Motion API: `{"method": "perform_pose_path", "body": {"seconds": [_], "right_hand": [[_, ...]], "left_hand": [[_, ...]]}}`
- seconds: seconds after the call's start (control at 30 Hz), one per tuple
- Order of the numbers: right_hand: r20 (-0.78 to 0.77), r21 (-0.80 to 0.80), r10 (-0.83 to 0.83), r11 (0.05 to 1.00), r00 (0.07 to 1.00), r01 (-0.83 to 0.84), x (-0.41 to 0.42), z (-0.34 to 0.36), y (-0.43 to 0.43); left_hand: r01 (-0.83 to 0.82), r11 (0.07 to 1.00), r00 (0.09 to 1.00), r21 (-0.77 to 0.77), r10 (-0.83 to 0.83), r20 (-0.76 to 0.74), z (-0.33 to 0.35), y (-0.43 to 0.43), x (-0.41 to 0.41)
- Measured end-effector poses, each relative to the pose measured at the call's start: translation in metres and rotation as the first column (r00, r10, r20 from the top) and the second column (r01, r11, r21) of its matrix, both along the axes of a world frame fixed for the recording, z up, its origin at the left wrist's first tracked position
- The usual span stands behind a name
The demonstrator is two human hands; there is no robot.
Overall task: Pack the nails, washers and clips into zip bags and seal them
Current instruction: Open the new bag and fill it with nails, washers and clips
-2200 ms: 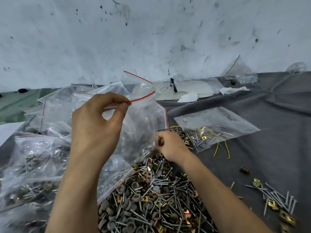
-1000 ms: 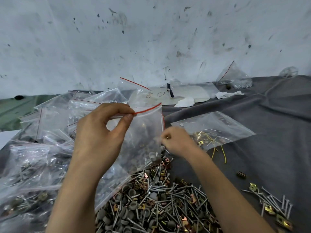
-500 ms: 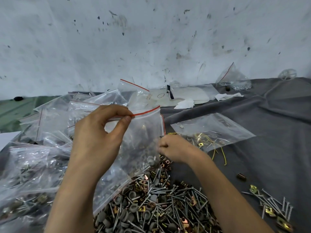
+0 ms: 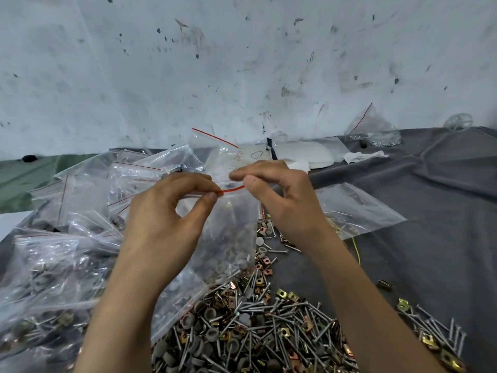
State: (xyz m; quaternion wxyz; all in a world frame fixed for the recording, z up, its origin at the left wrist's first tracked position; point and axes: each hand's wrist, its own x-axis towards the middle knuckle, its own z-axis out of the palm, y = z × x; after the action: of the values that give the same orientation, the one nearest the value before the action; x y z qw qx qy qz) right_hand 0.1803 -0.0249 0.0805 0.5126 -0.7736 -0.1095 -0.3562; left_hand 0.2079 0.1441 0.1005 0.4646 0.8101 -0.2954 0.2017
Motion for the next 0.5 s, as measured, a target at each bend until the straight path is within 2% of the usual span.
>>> {"method": "perform_pose_path", "body": {"seconds": [0.1, 0.13, 0.17, 0.2, 0.27, 0.3, 0.37, 0.5], "right_hand": [[-0.014, 0.215, -0.025, 0.976, 1.0, 0.028, 0.007, -0.008, -0.005], [-0.075, 0.214, -0.078, 0.972, 0.994, 0.092, 0.011, -0.013, -0.009], [-0.195, 0.129, -0.152, 0.975, 0.969, 0.179, 0.016, -0.02, -0.014], [-0.356, -0.021, -0.222, 0.973, 0.908, 0.23, 0.021, -0.028, -0.019], [-0.651, -0.258, -0.277, 0.956, 0.706, 0.138, 0.029, -0.049, -0.026], [-0.744, -0.275, -0.255, 0.959, 0.617, 0.065, 0.032, -0.06, -0.027], [-0.823, -0.23, -0.197, 0.973, 0.533, 0.005, 0.036, -0.074, -0.027], [-0.829, -0.256, -0.21, 0.967, 0.519, -0.017, 0.039, -0.081, -0.025]], "left_hand": [[0.002, 1.0, 1.0, -0.01, -0.002, -0.011, 0.0, 0.001, 0.0], [0.001, 1.0, 1.0, -0.013, -0.001, -0.013, 0.0, 0.001, 0.0], [-0.001, 1.0, 1.0, -0.015, 0.001, -0.015, 0.0, 0.001, 0.0], [-0.004, 1.0, 1.0, -0.017, 0.004, -0.016, 0.0, 0.001, 0.0], [-0.005, 1.0, 1.0, -0.023, 0.005, -0.02, 0.001, 0.001, 0.0], [-0.003, 1.0, 1.0, -0.026, 0.003, -0.02, 0.0, 0.002, 0.0], [-0.001, 1.0, 1.0, -0.028, 0.001, -0.017, 0.0, 0.002, 0.001], [-0.005, 0.999, 1.0, -0.038, 0.004, -0.022, 0.0, 0.004, 0.001]]}}
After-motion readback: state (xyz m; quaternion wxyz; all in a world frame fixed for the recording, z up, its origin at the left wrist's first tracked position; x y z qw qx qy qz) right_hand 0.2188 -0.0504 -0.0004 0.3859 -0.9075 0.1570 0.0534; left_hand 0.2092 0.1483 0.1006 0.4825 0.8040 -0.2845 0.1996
